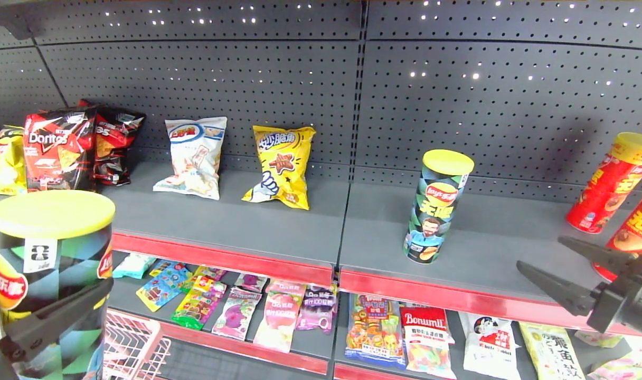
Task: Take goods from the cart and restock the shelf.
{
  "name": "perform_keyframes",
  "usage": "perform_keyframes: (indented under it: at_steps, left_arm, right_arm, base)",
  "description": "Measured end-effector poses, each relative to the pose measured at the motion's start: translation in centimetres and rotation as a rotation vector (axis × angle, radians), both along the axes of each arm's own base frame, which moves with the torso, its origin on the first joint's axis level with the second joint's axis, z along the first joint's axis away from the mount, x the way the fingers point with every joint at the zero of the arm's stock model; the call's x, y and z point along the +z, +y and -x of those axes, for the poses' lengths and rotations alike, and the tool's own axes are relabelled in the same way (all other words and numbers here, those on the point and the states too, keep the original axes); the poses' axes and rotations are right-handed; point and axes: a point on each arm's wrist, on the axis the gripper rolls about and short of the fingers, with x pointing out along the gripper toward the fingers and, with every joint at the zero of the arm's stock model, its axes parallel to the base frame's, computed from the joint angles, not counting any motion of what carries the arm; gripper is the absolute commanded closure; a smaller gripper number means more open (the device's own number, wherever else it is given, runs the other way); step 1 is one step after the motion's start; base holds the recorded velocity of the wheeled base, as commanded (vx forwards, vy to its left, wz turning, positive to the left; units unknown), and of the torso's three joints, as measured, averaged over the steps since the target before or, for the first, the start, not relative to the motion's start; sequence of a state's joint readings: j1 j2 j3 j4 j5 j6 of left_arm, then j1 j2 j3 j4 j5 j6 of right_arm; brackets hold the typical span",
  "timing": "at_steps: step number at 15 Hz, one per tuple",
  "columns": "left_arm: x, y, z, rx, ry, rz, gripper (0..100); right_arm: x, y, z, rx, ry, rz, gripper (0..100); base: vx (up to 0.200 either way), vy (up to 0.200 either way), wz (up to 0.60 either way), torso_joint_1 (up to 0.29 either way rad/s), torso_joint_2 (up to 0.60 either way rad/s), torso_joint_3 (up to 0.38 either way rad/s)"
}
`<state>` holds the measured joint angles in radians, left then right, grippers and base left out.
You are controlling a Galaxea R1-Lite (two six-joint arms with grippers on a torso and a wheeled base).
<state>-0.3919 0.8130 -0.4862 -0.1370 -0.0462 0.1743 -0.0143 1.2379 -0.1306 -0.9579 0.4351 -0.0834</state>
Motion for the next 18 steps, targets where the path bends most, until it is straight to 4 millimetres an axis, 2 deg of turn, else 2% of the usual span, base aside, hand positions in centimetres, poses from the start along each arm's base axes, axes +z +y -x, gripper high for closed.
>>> perform_keyframes:
  at_steps: [2,4,8,13,18]
  left_arm:
    - [0.8,-0.3,-0.6,-0.004,-0.005,0.003,100]
    - [2.4,-0.7,-1.5,-0.024,-0.040,0.021,100]
    - [4.1,-2.0,-4.4,-0.084,-0.113,0.062,100]
    - [3.9,-2.9,-6.4,-0.096,-0.084,0.054,100]
    - [4.3,-3.3,-7.4,-0.096,-0.081,0.053,100]
  right_arm:
    - [0.5,-0.8,0.6,-0.055,-0.053,0.039,0]
    - [1.1,-1.7,1.1,-0.114,-0.109,0.096,0]
    - [2.0,-2.3,1.5,-0.161,-0.177,0.166,0]
    - [2.1,-2.9,1.8,-0.204,-0.198,0.214,0]
    - [2.0,-2.9,1.8,-0.210,-0.194,0.220,0]
  base:
    - [0.000,0.000,0.00,0.000,0.00,0.000]
    - [0.000,0.000,0.00,0.000,0.00,0.000]
    - [0.000,0.000,0.00,0.000,0.00,0.000]
    - [0.000,0.000,0.00,0.000,0.00,0.000]
    - [0.000,0.000,-0.60,0.000,0.00,0.005]
